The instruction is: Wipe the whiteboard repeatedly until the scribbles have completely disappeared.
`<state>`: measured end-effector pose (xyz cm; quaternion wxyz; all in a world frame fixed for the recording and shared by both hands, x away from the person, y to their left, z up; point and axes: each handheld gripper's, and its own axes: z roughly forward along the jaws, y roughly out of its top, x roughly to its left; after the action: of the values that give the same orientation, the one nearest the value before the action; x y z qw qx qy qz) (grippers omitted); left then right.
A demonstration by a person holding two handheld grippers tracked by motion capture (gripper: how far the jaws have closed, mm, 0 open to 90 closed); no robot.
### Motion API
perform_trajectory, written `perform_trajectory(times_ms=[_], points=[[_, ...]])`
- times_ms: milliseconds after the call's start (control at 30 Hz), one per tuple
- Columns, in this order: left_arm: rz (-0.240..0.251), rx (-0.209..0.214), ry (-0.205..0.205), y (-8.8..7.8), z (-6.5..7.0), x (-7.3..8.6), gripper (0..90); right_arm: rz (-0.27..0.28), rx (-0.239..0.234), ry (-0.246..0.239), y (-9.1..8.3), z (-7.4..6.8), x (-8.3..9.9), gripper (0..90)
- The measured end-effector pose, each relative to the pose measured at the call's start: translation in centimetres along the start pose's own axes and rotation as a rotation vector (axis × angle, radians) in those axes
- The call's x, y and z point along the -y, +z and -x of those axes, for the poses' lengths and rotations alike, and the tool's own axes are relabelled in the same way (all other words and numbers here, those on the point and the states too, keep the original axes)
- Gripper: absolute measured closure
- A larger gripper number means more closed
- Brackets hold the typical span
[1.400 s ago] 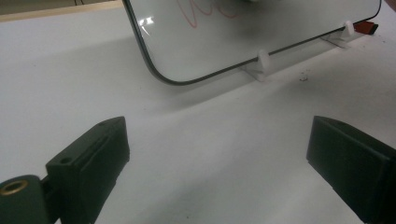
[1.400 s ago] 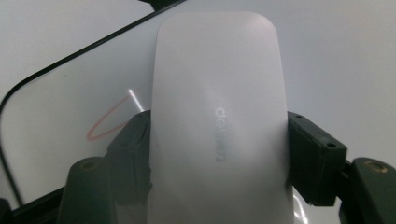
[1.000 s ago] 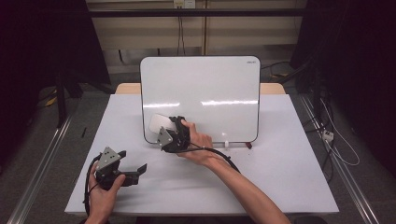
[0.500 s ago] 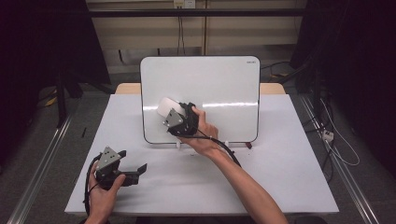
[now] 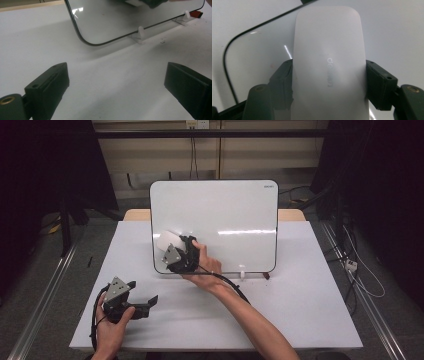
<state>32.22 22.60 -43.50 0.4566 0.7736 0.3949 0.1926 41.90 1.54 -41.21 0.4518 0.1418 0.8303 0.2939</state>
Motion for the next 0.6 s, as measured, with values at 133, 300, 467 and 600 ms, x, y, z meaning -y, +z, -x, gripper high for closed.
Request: perform_trajectory(times_ms=[133, 300, 467, 600], points=[[0.001, -0.002, -0.004, -0.1, -0.1, 0.1, 5.8, -0.004, -0.041, -0.079, -0.3, -0.9, 0.5, 31.9], [0.002, 0.000, 0.000, -0.1, 0.0, 0.0, 5.7, -0.030, -0.097, -0.185, -1.1, -1.5, 1.6, 32.0], [-0.005, -0.001, -0.001, 0.0, 0.0, 0.0, 5.7, -0.033, -0.118, -0.202, -1.6, -1.7, 2.6, 32.0], [-0.001, -0.001, -0.005, 0.1, 0.0, 0.0, 5.7, -0.034, -0.126, -0.214, -1.9, -1.7, 2.9, 32.0]])
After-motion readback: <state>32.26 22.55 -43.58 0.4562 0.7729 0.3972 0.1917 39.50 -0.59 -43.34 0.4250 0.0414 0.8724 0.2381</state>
